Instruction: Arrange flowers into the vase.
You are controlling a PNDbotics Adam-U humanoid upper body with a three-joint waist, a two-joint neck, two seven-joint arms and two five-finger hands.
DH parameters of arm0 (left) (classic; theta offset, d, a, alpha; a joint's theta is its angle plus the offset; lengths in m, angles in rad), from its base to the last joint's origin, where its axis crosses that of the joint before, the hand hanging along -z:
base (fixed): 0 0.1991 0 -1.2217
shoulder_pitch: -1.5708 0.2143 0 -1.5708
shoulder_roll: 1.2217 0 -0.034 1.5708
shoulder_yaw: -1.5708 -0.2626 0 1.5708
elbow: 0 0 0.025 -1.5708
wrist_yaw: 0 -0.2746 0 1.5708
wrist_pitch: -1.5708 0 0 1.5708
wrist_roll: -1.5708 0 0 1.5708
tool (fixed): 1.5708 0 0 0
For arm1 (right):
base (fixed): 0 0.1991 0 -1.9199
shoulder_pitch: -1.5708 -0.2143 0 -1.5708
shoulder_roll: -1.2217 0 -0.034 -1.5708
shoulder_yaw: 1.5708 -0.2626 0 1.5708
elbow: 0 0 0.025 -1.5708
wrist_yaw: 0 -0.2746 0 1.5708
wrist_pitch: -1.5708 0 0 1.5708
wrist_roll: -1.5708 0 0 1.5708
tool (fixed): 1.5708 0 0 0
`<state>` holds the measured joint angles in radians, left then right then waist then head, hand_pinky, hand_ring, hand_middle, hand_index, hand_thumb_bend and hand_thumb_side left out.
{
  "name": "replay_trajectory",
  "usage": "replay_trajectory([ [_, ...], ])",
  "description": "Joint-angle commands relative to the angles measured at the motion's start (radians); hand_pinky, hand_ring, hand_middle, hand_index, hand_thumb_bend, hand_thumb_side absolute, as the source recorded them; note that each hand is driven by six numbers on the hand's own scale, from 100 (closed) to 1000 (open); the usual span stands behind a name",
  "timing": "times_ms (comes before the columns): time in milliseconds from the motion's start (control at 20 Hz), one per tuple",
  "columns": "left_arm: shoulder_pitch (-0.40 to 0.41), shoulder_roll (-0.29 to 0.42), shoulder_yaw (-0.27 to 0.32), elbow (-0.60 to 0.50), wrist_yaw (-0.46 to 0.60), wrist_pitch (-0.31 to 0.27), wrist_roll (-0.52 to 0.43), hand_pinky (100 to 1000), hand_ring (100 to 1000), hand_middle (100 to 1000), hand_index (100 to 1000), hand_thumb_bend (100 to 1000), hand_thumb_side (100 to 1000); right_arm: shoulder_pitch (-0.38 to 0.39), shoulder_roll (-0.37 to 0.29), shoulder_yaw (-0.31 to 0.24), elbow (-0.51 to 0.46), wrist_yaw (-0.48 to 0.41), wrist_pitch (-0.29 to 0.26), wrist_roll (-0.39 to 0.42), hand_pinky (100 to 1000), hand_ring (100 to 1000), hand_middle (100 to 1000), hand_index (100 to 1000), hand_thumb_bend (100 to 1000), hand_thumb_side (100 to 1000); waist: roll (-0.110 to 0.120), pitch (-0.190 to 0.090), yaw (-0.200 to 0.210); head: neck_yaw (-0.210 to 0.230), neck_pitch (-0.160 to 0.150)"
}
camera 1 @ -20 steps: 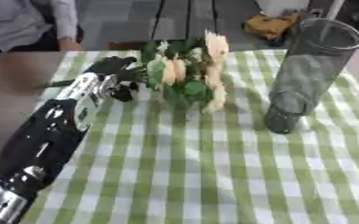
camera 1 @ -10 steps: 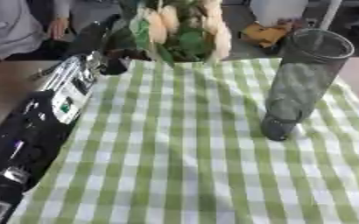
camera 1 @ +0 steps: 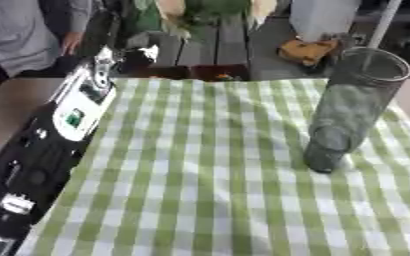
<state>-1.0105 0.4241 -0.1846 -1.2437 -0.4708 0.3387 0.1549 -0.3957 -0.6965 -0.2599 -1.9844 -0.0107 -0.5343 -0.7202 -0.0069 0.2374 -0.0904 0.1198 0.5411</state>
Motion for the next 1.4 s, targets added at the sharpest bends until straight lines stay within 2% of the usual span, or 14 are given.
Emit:
replay_trajectory([
  [50, -0.022, 0.025, 0.020, -0.051, 0.103, -0.001, 0.026, 100, 100, 100, 100, 333, 100, -0.008, -0.021, -0.014, -0.016, -0.006, -0.033, -0.033, 712, 799, 834, 889, 100, 1000, -0.003, -0.020, 0.001, 0.010, -0.019],
  [450, -0.034, 0.014, 0.028, -0.105, 0.356, 0.011, 0.110, 100, 100, 100, 100, 372, 100, -0.011, -0.021, -0.012, -0.016, -0.017, -0.037, -0.028, 712, 799, 834, 889, 100, 1000, -0.002, -0.021, 0.001, 0.019, -0.032],
  [800, -0.056, -0.007, 0.036, -0.131, 0.577, -0.024, 0.197, 100, 100, 100, 100, 404, 100, -0.017, -0.025, -0.010, -0.016, -0.026, -0.039, -0.023, 713, 798, 834, 888, 100, 1000, 0.003, -0.024, -0.002, 0.013, -0.039],
  [850, -0.063, -0.012, 0.035, -0.133, 0.602, -0.032, 0.211, 100, 100, 100, 100, 549, 100, -0.018, -0.025, -0.009, -0.016, -0.028, -0.039, -0.022, 713, 798, 834, 889, 100, 1000, 0.003, -0.024, -0.002, 0.013, -0.040],
  [900, -0.071, -0.019, 0.036, -0.136, 0.629, -0.041, 0.227, 100, 100, 100, 100, 406, 100, -0.019, -0.024, -0.009, -0.016, -0.029, -0.039, -0.021, 713, 798, 834, 889, 100, 1000, 0.003, -0.024, -0.003, 0.014, -0.040],
  [1400, -0.140, -0.088, 0.028, -0.142, 0.771, -0.103, 0.363, 100, 100, 100, 100, 400, 100, -0.031, -0.024, -0.006, -0.016, -0.043, -0.039, -0.015, 713, 798, 834, 888, 100, 1000, 0.008, -0.034, -0.024, 0.034, -0.051],
])
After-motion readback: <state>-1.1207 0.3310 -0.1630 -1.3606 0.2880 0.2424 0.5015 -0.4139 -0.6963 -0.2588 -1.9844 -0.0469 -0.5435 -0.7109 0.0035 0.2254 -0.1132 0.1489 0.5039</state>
